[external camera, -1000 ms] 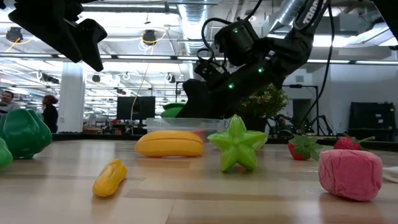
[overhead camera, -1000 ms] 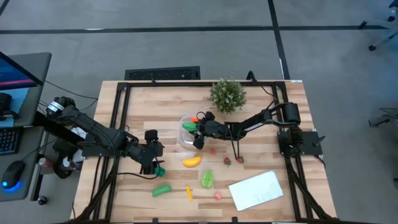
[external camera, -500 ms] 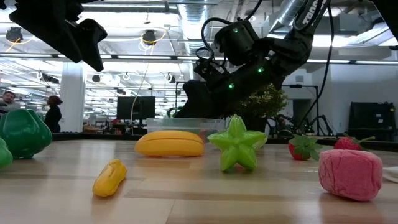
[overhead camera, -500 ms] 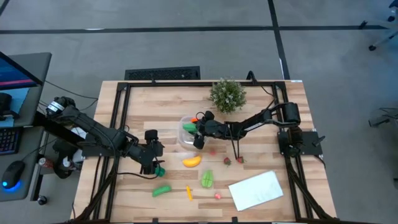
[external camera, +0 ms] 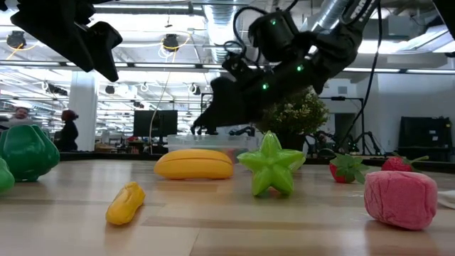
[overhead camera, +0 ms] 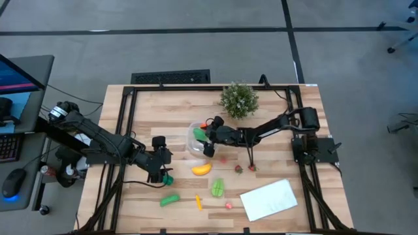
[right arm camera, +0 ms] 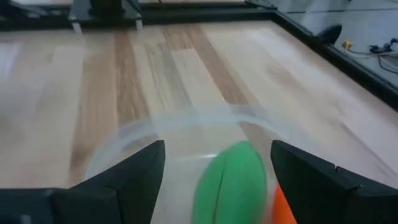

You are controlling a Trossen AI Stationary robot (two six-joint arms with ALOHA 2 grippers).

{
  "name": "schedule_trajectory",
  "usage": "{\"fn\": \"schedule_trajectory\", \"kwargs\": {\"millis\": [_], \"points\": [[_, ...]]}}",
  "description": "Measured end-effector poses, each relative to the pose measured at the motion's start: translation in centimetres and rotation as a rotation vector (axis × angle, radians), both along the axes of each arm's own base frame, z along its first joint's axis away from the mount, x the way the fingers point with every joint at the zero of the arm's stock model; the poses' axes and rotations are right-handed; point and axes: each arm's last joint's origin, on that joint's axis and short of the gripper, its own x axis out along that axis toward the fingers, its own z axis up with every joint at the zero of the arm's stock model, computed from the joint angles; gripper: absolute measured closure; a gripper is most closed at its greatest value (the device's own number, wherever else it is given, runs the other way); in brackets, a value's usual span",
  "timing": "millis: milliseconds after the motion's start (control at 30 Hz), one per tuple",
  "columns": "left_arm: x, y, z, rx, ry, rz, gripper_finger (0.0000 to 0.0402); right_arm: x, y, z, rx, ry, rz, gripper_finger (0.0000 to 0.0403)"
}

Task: Pick and placing Produce into tupperware
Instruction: Put the green bell pepper into the transparent container

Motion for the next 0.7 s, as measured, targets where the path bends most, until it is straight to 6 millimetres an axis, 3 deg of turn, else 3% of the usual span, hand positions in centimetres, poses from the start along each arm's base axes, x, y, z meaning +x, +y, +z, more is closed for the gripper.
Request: {"fn": "schedule_trajectory", "kwargs": {"millis": [233, 700], "points": [[0.0, -0.1, 0.0, -0.032, 0.007, 0.008, 0.0117, -0.8, 0.4, 2.3, -0.031, 0.022, 0.026, 0.0116], [-0.2, -0.5, -0.1, -0.177, 0.085, -0.08, 0.0117, -4.2, 5.1, 6.6, -0.181, 0.202, 0.239, 0.0116]]}}
